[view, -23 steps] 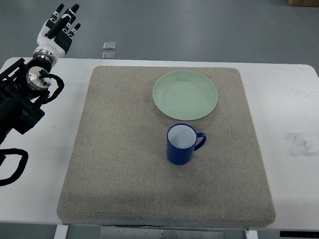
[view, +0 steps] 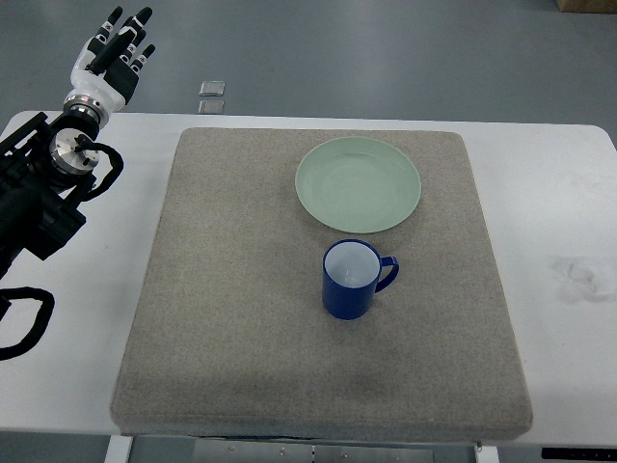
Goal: Place cup left of plate with left hand
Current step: 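Raise the left hand and swing it over the pad toward the plate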
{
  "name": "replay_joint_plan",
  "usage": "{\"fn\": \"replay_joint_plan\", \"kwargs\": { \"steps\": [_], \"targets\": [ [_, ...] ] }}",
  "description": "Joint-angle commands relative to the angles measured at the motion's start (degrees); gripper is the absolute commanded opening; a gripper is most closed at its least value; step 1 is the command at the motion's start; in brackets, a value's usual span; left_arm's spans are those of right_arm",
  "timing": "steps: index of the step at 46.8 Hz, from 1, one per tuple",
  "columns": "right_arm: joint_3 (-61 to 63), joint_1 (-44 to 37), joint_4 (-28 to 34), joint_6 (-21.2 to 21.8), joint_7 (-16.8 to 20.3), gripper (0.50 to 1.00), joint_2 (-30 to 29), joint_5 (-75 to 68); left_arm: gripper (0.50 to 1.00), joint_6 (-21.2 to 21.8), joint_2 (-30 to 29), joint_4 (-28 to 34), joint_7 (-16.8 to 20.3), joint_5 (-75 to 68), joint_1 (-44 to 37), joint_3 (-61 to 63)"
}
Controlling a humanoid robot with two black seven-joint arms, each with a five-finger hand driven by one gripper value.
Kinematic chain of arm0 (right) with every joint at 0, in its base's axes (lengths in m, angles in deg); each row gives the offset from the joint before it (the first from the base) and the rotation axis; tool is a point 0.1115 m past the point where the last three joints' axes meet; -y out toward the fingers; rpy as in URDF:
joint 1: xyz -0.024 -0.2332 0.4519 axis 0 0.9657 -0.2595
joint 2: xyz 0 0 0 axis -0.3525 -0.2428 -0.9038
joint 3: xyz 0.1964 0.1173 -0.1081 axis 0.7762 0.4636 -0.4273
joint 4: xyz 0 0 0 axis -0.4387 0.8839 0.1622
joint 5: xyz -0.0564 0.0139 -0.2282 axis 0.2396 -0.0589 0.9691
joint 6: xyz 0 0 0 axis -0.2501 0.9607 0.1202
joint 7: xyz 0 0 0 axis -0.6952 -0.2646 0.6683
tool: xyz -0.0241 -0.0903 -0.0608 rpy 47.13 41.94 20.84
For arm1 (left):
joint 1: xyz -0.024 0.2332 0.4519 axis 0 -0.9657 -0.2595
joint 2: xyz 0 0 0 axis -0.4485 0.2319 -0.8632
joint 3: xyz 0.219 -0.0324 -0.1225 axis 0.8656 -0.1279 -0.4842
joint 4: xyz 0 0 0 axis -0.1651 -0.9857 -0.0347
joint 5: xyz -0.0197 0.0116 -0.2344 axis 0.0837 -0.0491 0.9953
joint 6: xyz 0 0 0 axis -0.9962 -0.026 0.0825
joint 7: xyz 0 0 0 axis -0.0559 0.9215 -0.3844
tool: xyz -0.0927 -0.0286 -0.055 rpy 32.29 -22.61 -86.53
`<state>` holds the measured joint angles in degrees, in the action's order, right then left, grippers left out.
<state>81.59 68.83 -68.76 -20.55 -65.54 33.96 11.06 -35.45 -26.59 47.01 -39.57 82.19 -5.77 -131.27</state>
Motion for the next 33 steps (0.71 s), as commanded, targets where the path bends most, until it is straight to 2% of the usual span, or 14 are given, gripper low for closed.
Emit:
{"fn": "replay_joint_plan", "kwargs": {
  "steps": [1, 14, 33],
  "targets": [
    [0.00, 0.00, -0.03, 0.00, 0.00, 0.932, 0.00, 0.00, 0.996, 0.16, 0.39, 0.05, 0.00, -0.08, -0.10, 0.08],
    [0.00, 0.00, -0.03, 0.00, 0.00, 0.932, 0.00, 0.09, 0.996, -0.02, -0.14, -1.61, -0.18, -0.52, 0.34, 3.24],
    [0.00, 0.00, -0.03, 0.00, 0.00, 0.932, 0.00, 0.00, 0.996, -0.89, -8.48, -23.23, -0.36, -0.52, -0.28, 17.83]
  ]
}}
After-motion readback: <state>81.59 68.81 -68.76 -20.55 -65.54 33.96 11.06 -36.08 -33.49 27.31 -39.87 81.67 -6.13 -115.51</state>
